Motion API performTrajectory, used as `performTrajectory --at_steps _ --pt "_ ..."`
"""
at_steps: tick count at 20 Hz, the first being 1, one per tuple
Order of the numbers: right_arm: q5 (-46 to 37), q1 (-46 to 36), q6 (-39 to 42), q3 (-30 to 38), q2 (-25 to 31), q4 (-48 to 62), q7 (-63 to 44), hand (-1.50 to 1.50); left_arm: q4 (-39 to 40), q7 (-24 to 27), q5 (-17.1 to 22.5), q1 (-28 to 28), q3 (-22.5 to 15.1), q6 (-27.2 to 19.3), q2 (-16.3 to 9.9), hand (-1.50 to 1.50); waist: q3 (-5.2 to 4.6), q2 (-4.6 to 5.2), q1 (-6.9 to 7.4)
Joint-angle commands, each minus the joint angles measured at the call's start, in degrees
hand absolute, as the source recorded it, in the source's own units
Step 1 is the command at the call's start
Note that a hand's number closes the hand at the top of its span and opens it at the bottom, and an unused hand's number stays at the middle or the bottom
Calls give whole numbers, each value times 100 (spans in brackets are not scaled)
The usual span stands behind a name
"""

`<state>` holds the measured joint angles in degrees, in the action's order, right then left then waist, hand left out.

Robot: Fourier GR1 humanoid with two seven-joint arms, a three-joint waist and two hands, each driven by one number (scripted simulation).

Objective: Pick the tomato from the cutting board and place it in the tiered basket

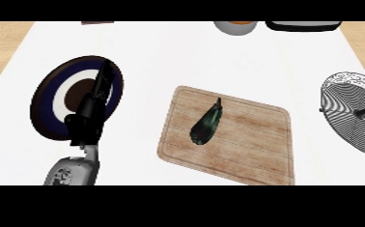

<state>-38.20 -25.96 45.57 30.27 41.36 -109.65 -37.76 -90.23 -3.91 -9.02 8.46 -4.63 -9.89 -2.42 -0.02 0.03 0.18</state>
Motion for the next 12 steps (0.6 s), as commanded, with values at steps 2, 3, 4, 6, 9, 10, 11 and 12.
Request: performTrajectory --at_steps 2,3,4,6,9,10,11,12 --pt "-529 488 -775 -137 265 711 882 150 -94 115 -58 -132 -16 -1 6 0 4 3 1" --pt "-620 625 -970 -101 361 893 1202 150 -34 31 -107 -56 -97 -27 84 0 5 5 -7" --pt "-786 259 -1122 -427 384 1205 1064 150 -7 67 -97 0 -39 -2 40 0 3 9 25" --pt "-655 282 -1052 -256 358 1207 1036 150 284 392 53 -66 58 66 54 0 1 1 -2" --pt "-123 40 -1345 541 -410 1697 489 -150 75 169 42 -66 51 66 -14 0 8 -5 -4" --pt "-69 -253 -1074 367 -294 1665 236 -150 124 151 -59 -57 -15 -22 63 0 0 -5 12" --pt "101 -364 -1072 603 -65 2231 537 -150 -98 166 -81 -295 -115 22 41 0 3 -2 51" --pt "-49 -95 -1469 430 -342 2128 705 -150 122 29 -221 -5 -104 -163 152 0 4 4 6"
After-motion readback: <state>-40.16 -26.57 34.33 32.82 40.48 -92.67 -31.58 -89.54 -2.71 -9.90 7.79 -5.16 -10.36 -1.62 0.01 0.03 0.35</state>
